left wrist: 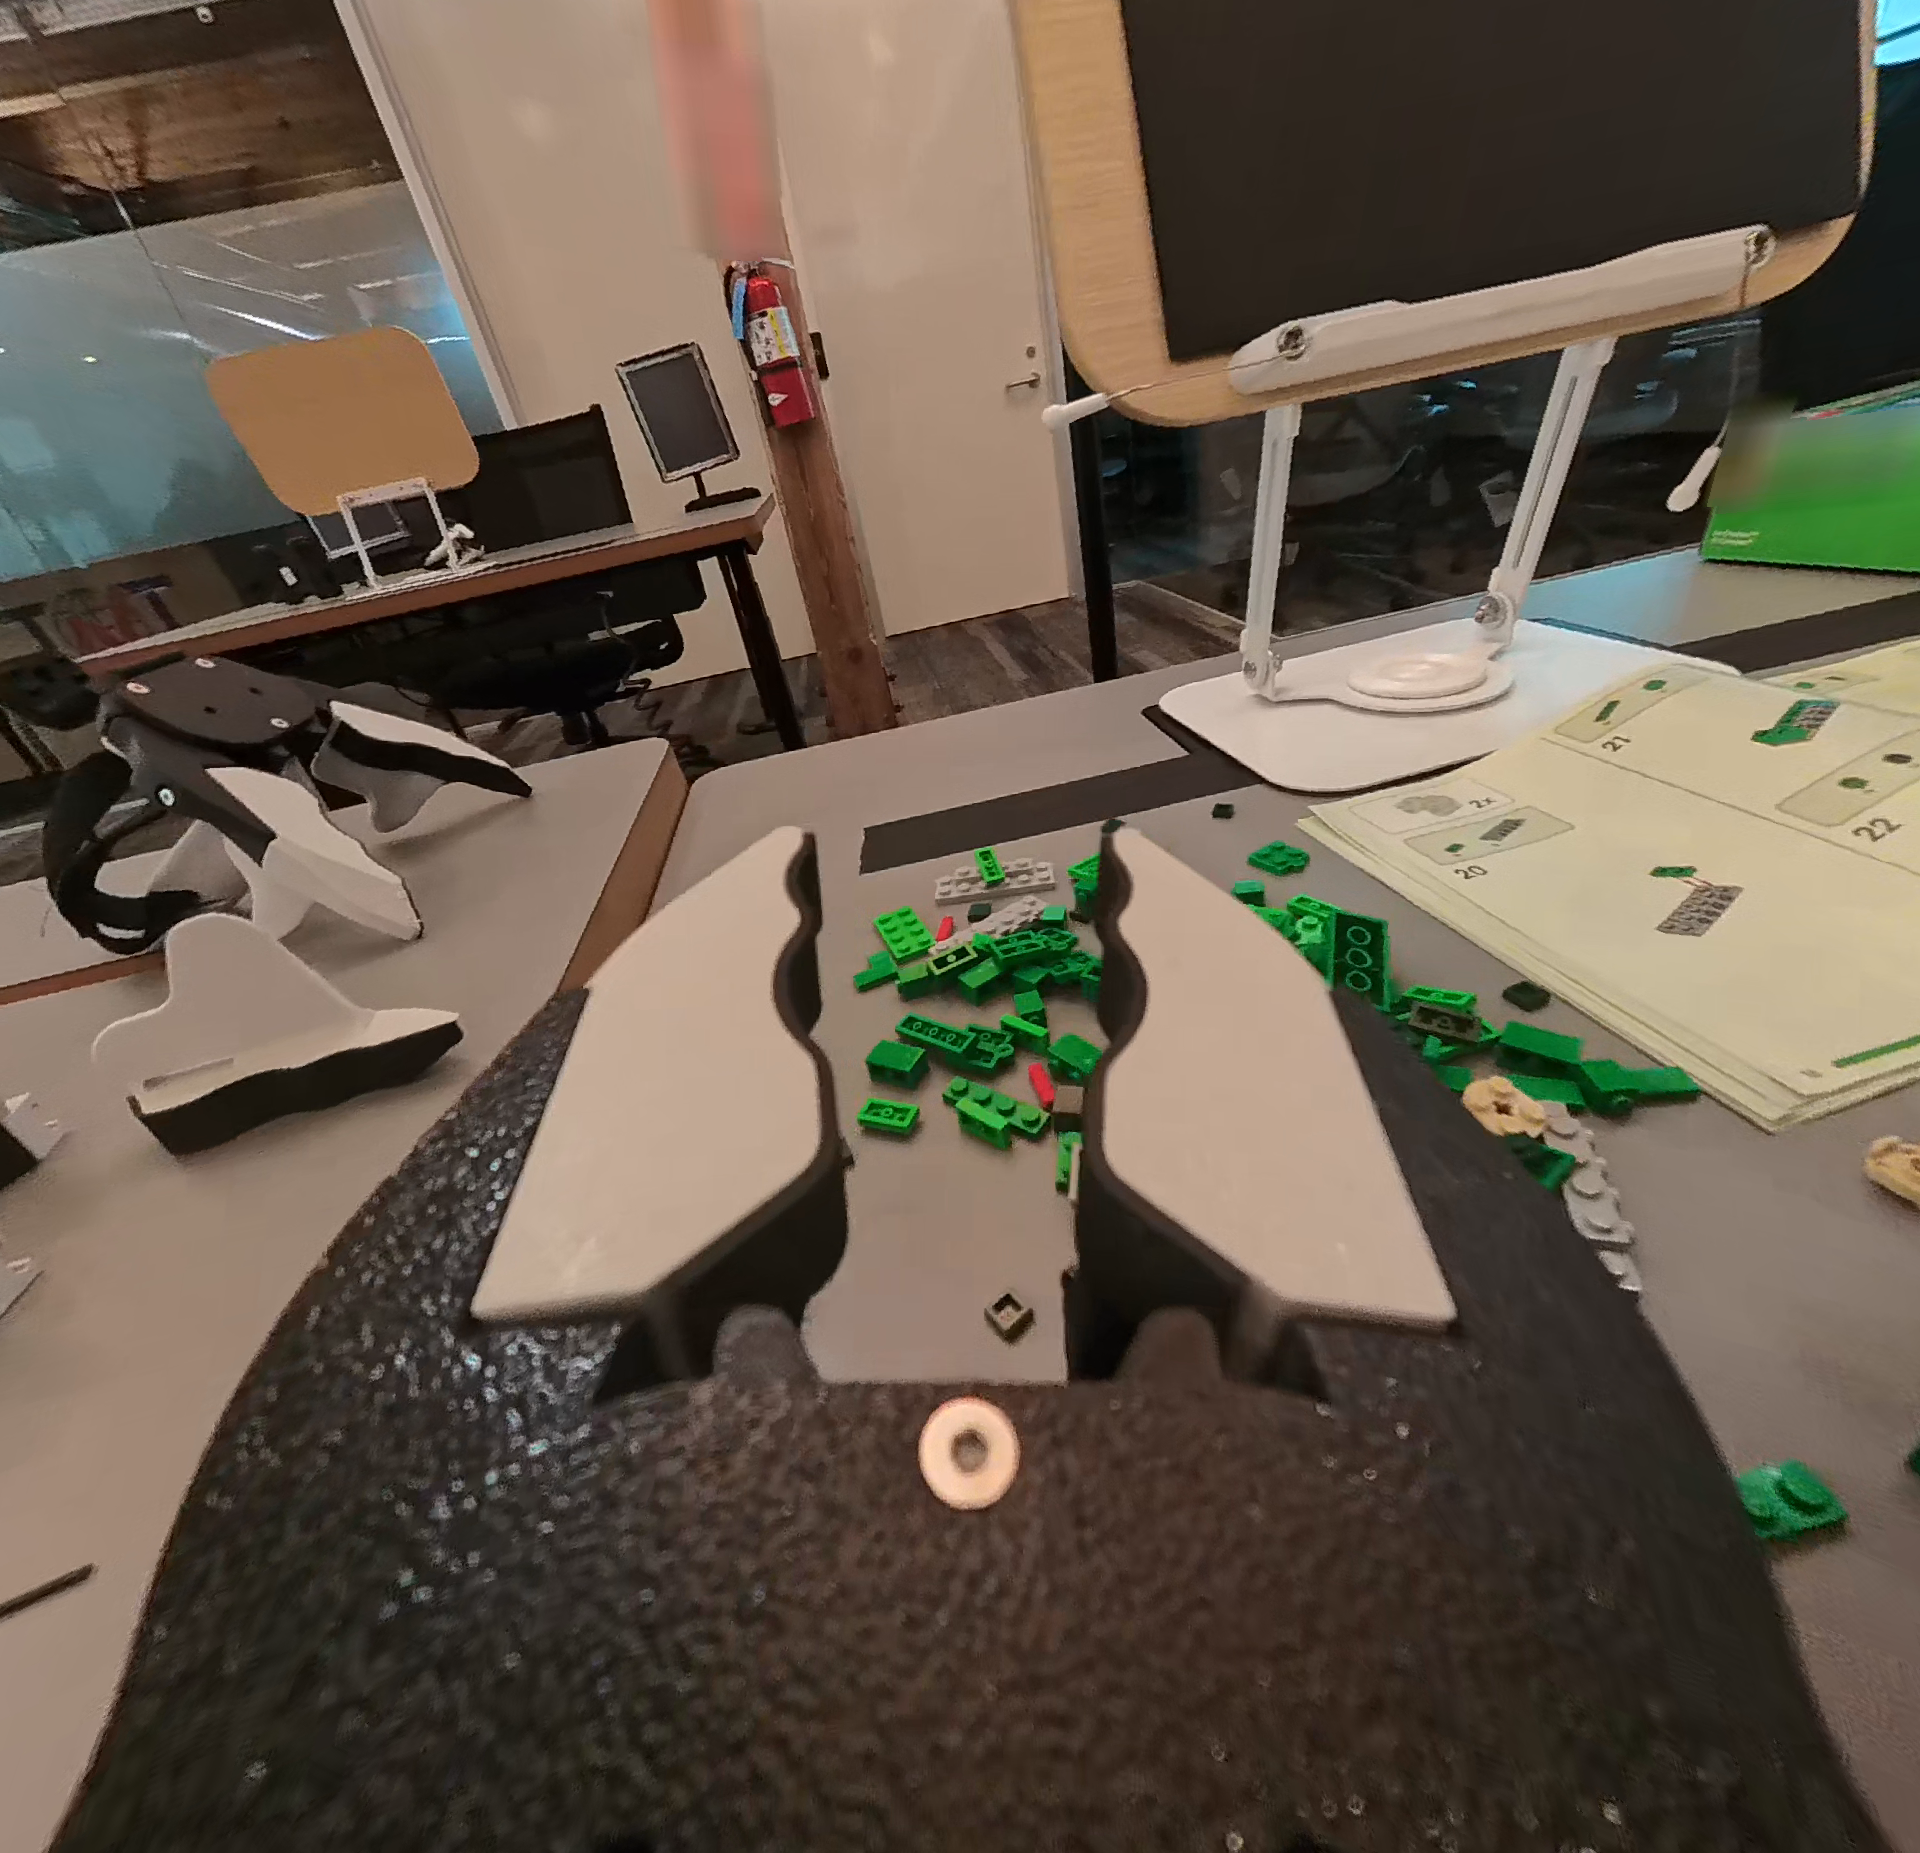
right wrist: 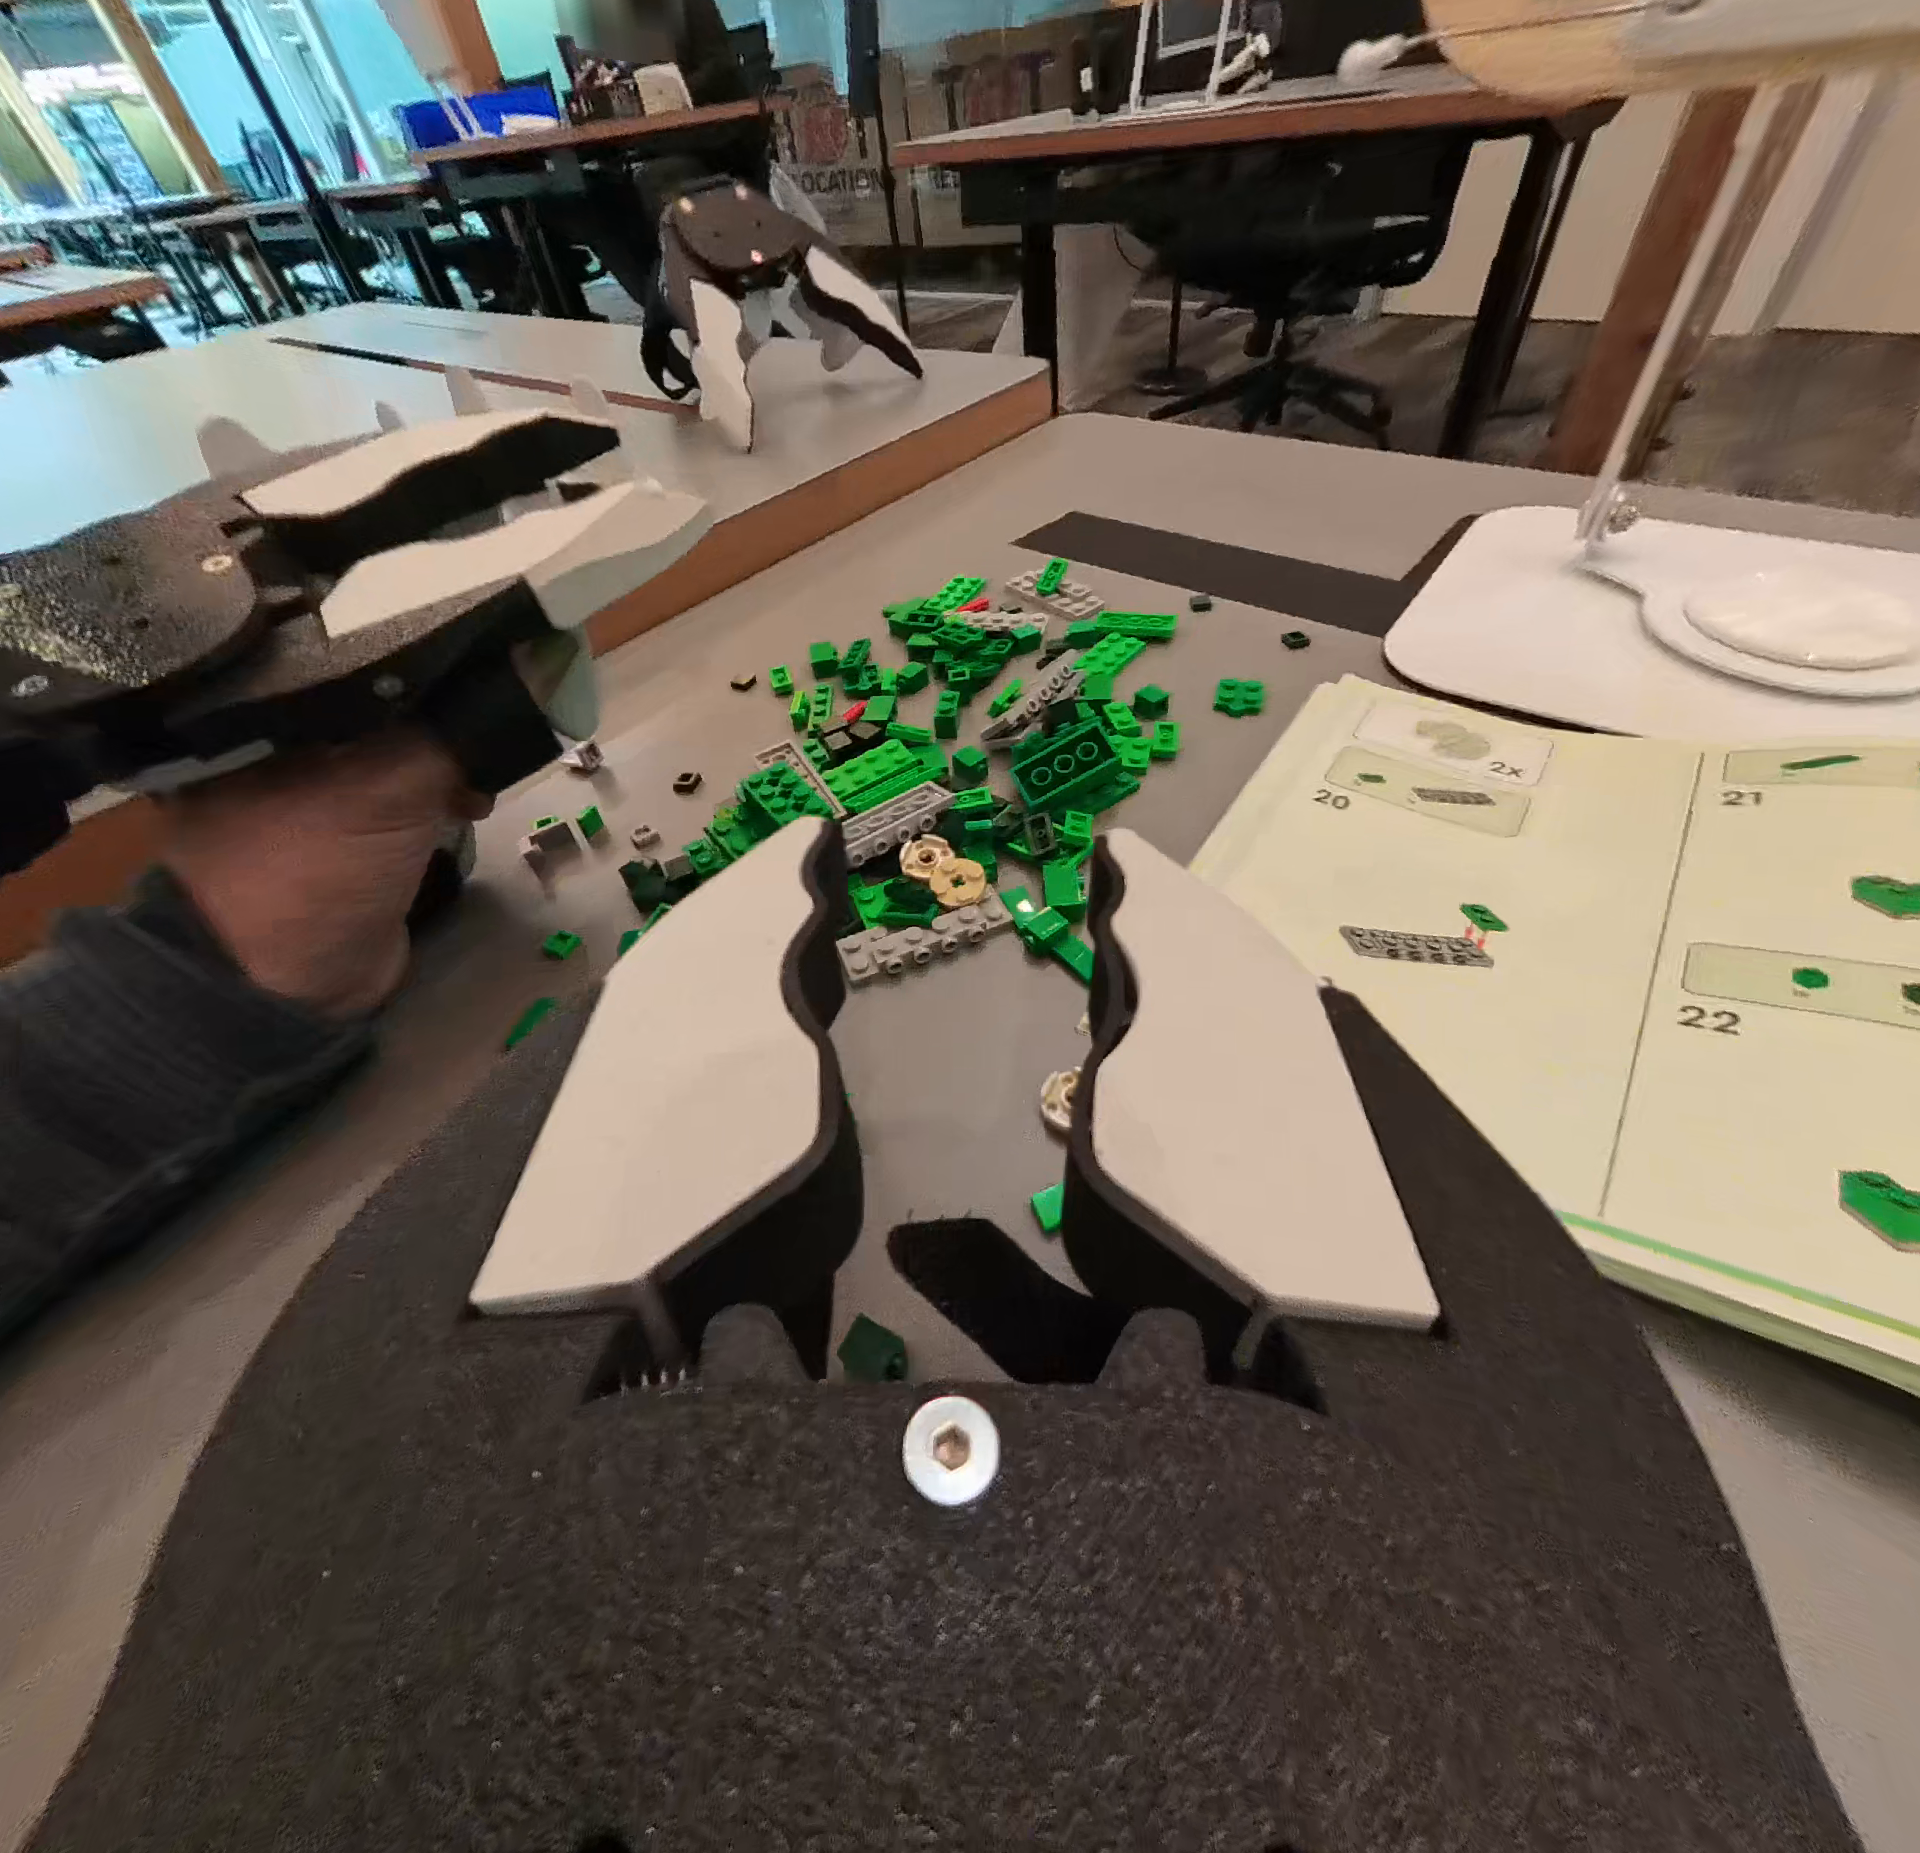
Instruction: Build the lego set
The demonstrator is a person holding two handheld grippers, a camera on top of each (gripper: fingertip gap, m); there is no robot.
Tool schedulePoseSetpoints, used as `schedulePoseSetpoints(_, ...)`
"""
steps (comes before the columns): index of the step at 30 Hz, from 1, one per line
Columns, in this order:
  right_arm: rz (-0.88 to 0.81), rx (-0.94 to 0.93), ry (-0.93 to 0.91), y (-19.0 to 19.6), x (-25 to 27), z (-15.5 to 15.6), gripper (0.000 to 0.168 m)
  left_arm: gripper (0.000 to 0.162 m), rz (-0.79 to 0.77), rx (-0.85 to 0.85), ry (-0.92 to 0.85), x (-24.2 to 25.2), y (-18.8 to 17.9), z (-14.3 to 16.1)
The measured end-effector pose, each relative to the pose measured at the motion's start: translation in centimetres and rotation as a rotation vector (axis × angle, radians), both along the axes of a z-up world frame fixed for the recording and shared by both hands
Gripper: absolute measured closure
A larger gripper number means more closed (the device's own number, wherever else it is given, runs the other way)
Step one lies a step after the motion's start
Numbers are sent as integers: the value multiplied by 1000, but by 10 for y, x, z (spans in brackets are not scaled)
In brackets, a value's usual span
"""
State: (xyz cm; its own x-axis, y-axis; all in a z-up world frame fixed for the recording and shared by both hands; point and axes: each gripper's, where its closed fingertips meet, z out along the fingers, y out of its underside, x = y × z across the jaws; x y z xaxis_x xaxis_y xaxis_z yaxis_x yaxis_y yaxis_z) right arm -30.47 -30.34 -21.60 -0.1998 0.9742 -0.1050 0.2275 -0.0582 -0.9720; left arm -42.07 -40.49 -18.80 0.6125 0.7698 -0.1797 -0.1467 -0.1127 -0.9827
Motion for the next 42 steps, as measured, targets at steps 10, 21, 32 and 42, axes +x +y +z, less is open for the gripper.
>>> schedulePoseSetpoints(10,20,-143,-137,4,-3,-15,128,136,-43,-200,-52,19,34,1)
schedulePoseSetpoints(21,-126,9,-145,40,1,-15,156,136,-104,-442,-221,45,72,-29)
schedulePoseSetpoints(32,-162,-83,-185,56,0,-23,150,124,-160,-373,-321,52,44,-39)
schedulePoseSetpoints(42,-85,-88,-195,45,1,-26,140,127,-84,-352,-134,48,33,-26)
